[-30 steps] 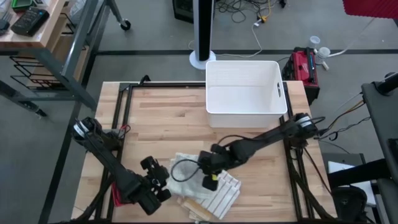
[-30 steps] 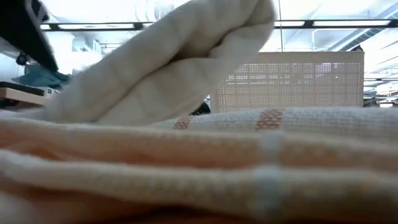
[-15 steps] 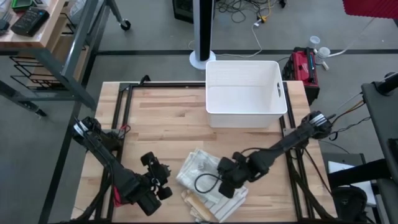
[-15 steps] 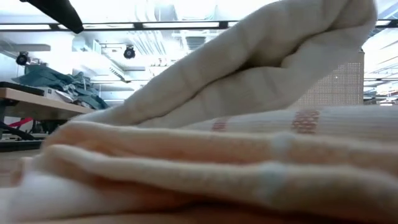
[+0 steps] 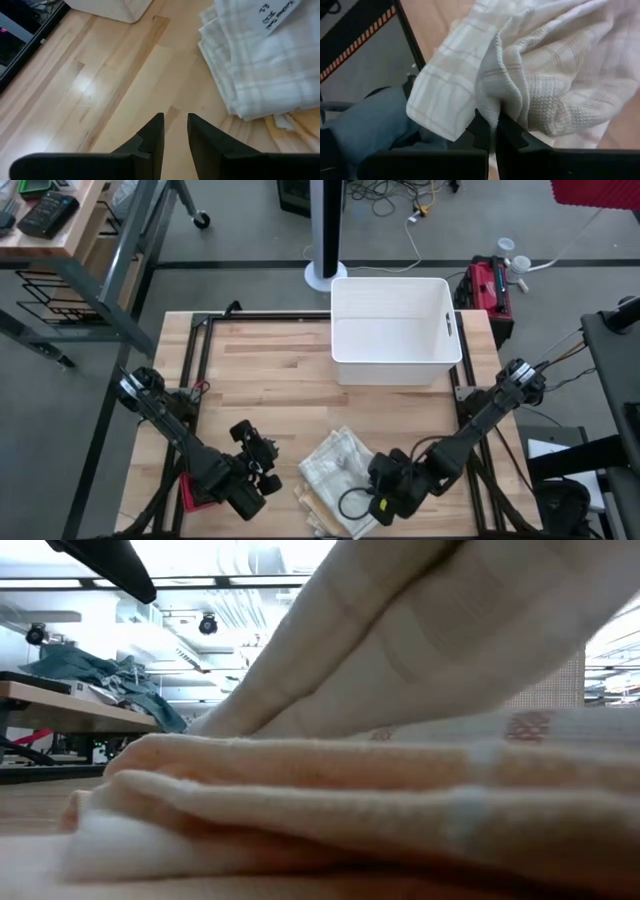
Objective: Fold towel
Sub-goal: Stack the light brown kitchen towel on top of the yellow kitchen towel
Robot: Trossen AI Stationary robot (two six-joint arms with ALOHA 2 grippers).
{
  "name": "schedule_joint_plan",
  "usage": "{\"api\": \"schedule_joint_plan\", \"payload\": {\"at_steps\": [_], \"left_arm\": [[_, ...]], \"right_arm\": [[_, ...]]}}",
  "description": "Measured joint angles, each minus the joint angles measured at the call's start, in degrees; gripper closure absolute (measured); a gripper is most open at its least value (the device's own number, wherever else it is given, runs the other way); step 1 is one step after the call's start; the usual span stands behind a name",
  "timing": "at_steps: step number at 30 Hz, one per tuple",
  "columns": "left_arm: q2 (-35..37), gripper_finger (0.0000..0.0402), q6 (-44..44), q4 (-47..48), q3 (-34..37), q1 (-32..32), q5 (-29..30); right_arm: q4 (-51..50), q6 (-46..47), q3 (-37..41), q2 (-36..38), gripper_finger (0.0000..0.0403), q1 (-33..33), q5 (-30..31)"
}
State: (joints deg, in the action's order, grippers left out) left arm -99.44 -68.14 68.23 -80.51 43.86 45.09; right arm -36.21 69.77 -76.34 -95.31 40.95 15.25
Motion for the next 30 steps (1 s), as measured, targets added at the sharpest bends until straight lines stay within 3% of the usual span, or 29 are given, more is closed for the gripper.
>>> {"api": "schedule_joint_plan", "payload": {"at_steps": [14, 30], "left_arm": [[0.0, 0.0326, 1.0, -4.2, 0.1, -0.1, 0.0], [0.0, 0.0326, 14.7, -23.9, 3.1, -2.0, -1.0]], "right_arm": [[0.2, 8.7, 0.2, -5.2, 0.0392, 4.1, 1.3], [-3.3, 13.3, -2.0, -6.4, 0.0267, 8.0, -10.3]]}}
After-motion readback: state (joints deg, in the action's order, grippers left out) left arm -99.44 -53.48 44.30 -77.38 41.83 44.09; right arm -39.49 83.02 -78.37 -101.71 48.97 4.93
